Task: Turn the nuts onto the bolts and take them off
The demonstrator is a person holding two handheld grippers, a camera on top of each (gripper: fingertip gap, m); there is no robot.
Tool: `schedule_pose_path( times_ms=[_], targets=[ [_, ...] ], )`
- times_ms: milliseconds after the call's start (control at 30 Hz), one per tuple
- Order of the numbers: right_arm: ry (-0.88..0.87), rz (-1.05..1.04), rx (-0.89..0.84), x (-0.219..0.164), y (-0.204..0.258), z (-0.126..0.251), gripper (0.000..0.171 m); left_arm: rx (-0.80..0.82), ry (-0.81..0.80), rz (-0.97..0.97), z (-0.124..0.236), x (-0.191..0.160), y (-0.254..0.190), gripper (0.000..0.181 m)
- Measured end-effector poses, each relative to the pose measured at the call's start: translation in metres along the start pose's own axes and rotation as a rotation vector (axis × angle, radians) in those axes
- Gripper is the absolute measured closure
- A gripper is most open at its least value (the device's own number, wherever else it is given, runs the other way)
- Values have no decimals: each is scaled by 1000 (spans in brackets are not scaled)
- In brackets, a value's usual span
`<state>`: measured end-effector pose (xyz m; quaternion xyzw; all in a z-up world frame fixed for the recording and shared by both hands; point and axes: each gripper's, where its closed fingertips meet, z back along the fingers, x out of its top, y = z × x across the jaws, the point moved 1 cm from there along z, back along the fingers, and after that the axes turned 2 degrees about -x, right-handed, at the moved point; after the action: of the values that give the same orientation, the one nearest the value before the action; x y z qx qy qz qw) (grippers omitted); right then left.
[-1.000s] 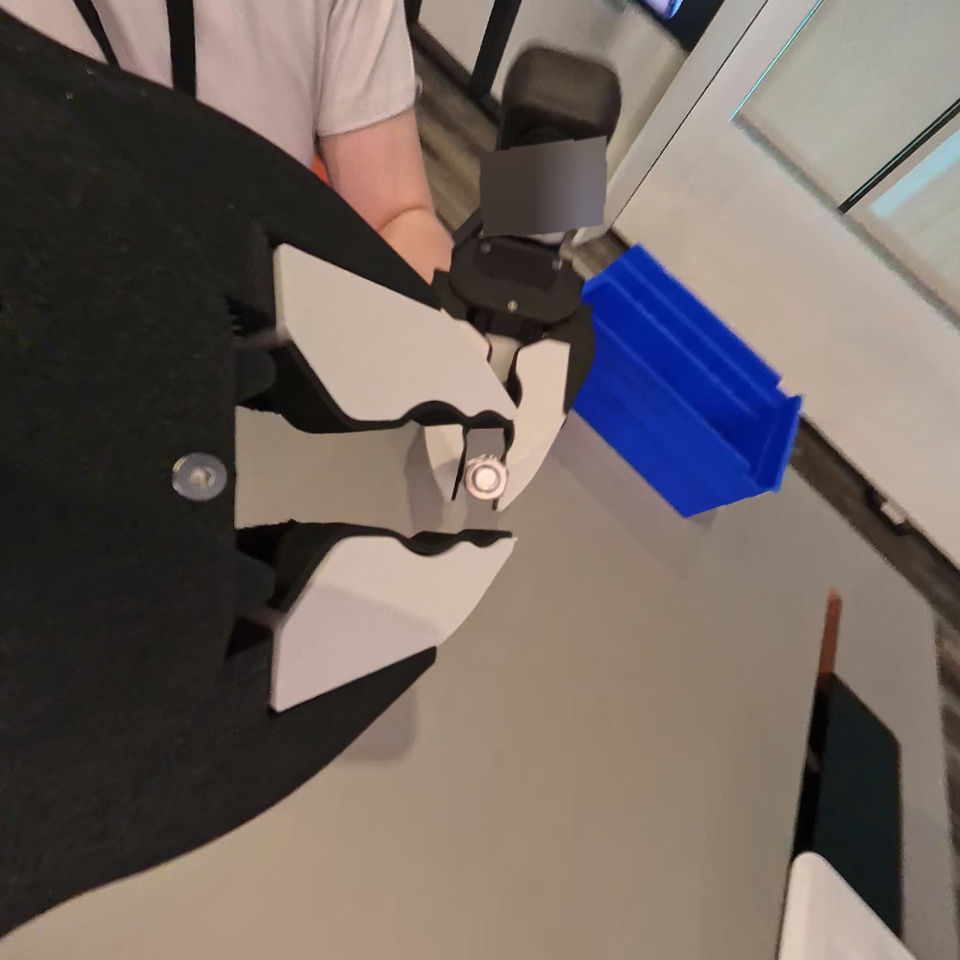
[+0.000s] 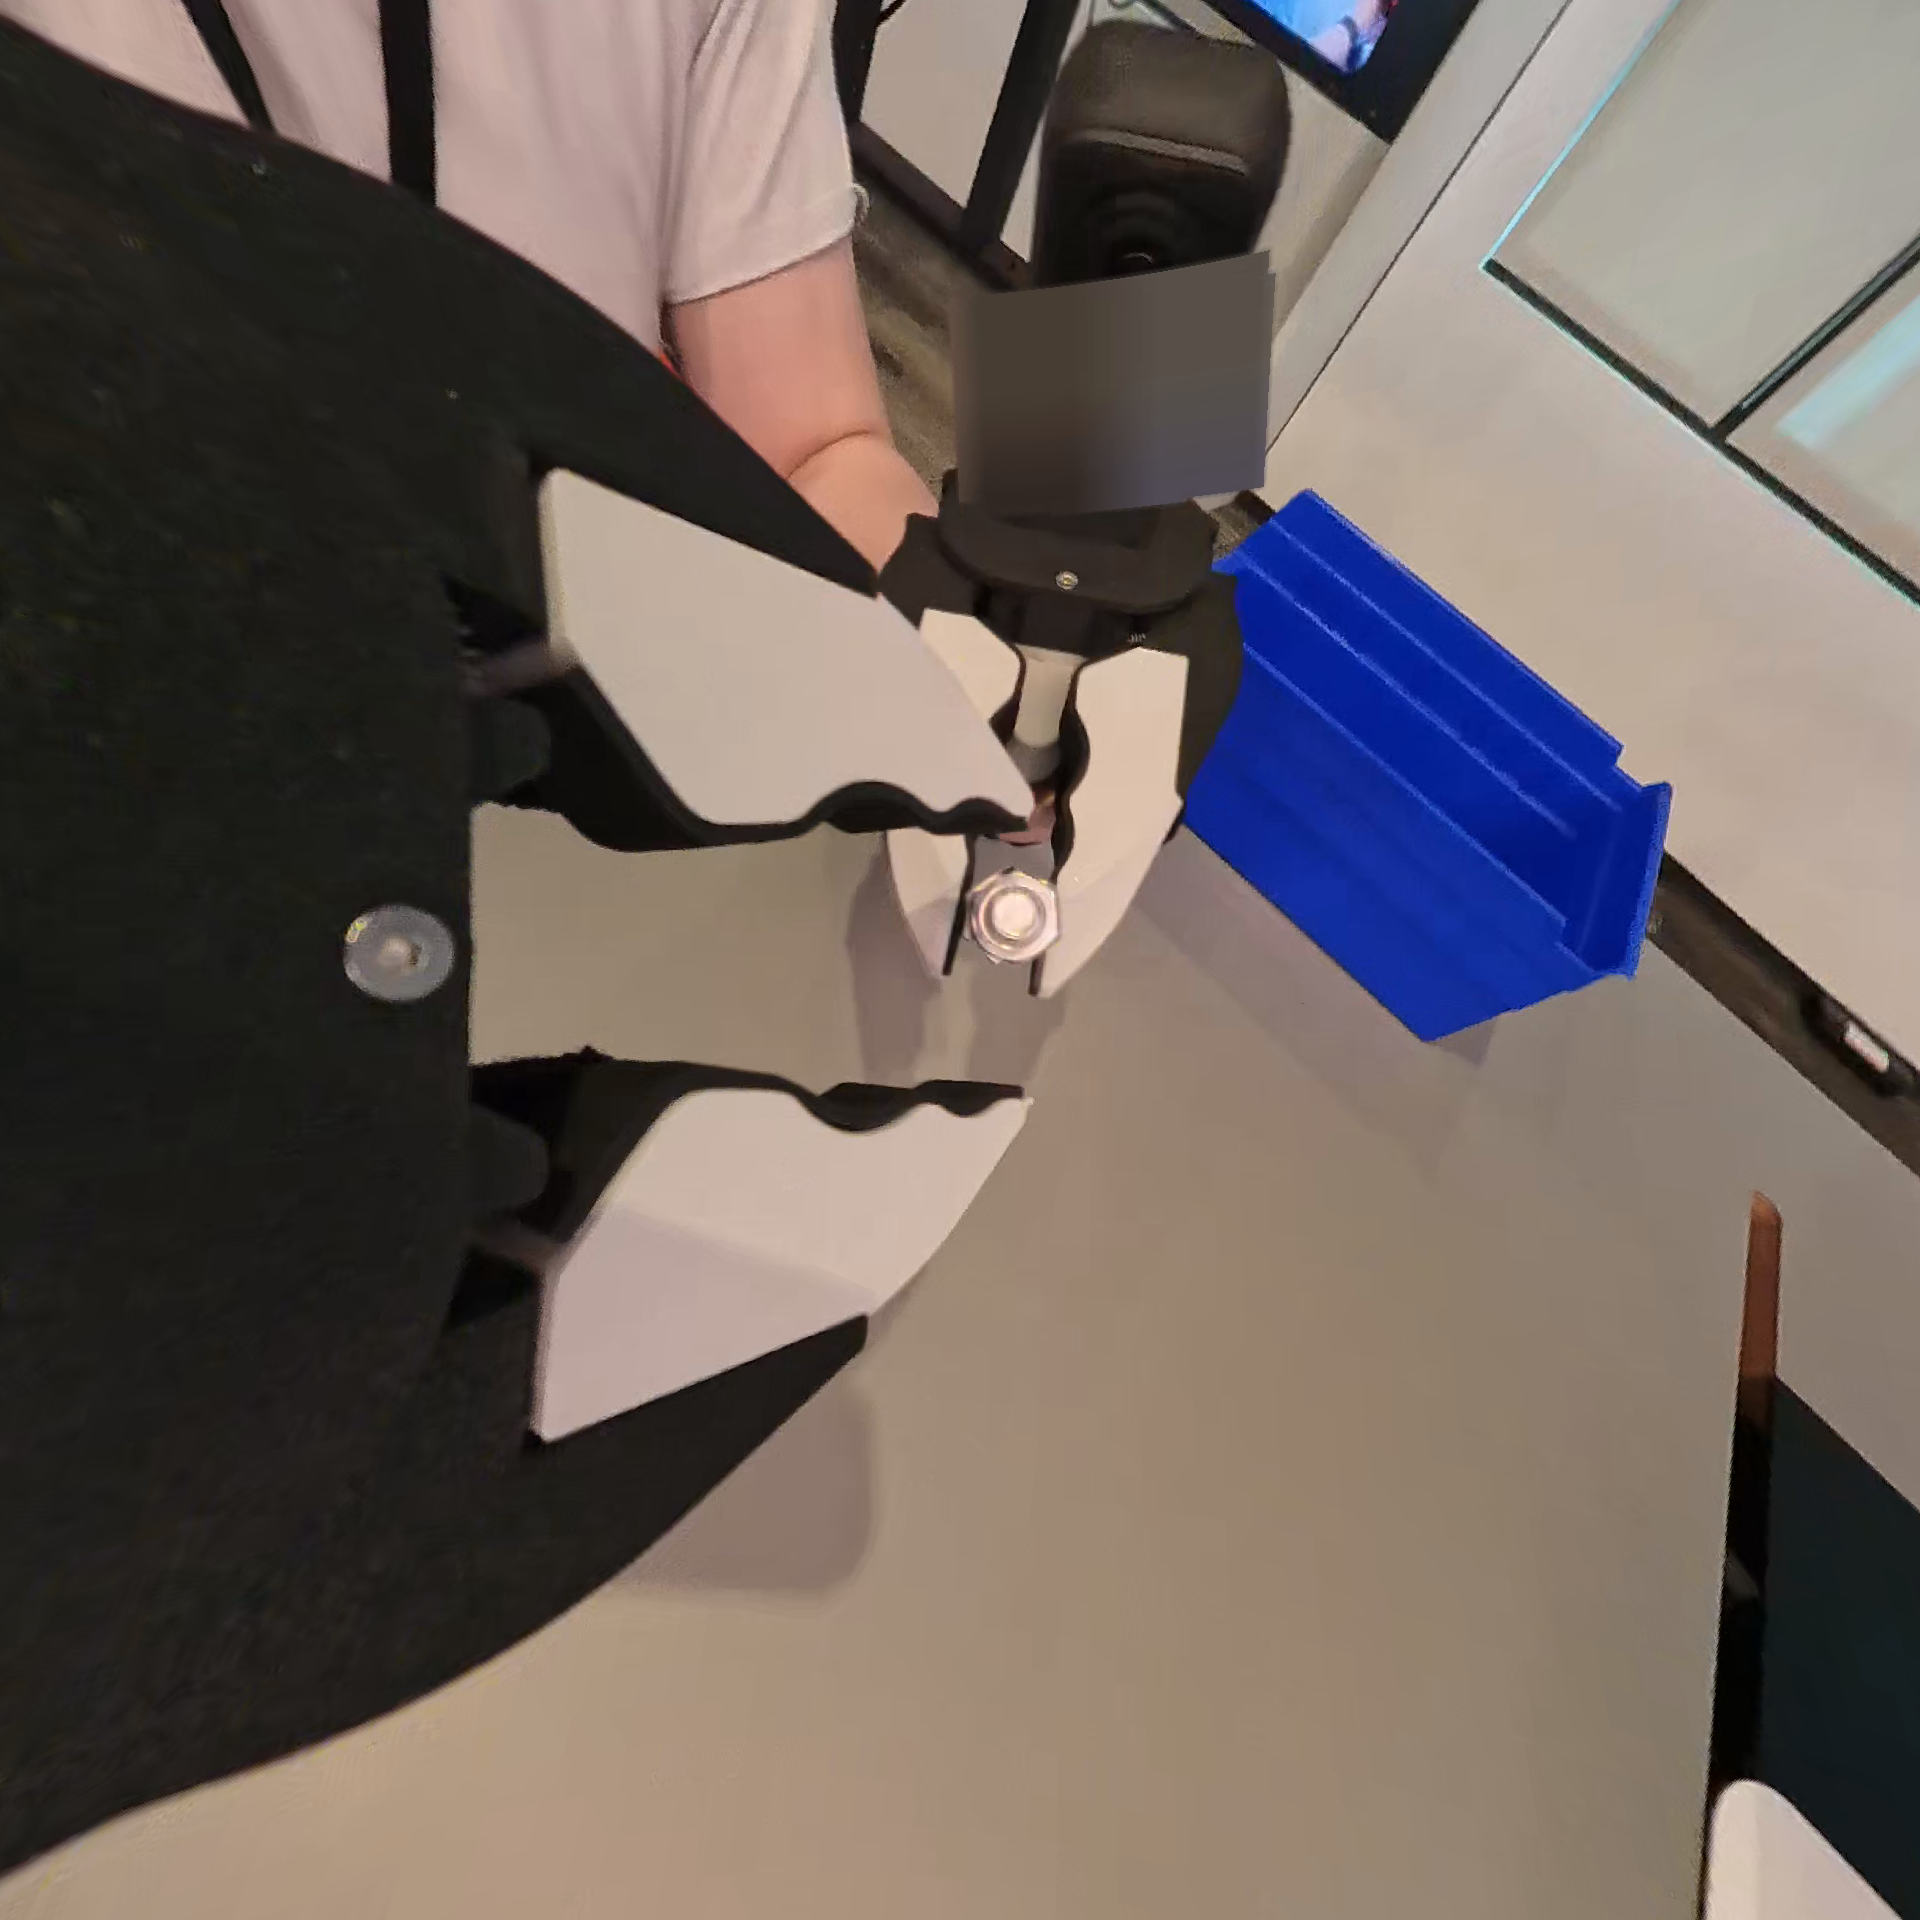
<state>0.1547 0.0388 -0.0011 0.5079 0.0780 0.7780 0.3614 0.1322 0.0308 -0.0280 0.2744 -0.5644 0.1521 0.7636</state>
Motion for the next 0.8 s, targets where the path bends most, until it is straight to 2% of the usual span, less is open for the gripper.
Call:
schedule_pose_path(
  times_ms=[133, 167, 200, 300, 400, 500, 567, 667, 700, 733, 800],
  targets=[
    [67, 18, -49, -4, -2, -9, 131, 13, 5, -7, 0, -1, 2, 163],
    [84, 39, -40, -5, 1, -11, 134, 12, 10, -7, 0, -1, 2, 163],
    [95, 61, -20, -6, 5, -12, 150, 6, 21, -7, -1, -3, 1, 163],
    [142, 201, -6, -8, 9, -9, 152, -51, 13, 13, 1, -2, -3, 163],
    [212, 494, 83, -18, 19, 0, 152, -227, 0, 86, 5, 2, -20, 163],
    [221, 811, 248, -34, 34, 14, 152, -491, -20, 196, 17, 9, -48, 163],
    [188, 906, 285, -38, 40, 18, 152, -561, -34, 240, 20, 13, -55, 163],
    [129, 887, 220, -31, 38, 17, 151, -489, -50, 205, 16, 13, -47, 163],
    [92, 829, 196, -26, 37, 16, 145, -451, -48, 185, 14, 12, -44, 163],
    [65, 728, 160, -20, 34, 14, 132, -401, -47, 161, 12, 11, -39, 163],
    [53, 498, 93, -11, 24, 11, 125, -283, -35, 108, 7, 7, -26, 163]
  ],
)
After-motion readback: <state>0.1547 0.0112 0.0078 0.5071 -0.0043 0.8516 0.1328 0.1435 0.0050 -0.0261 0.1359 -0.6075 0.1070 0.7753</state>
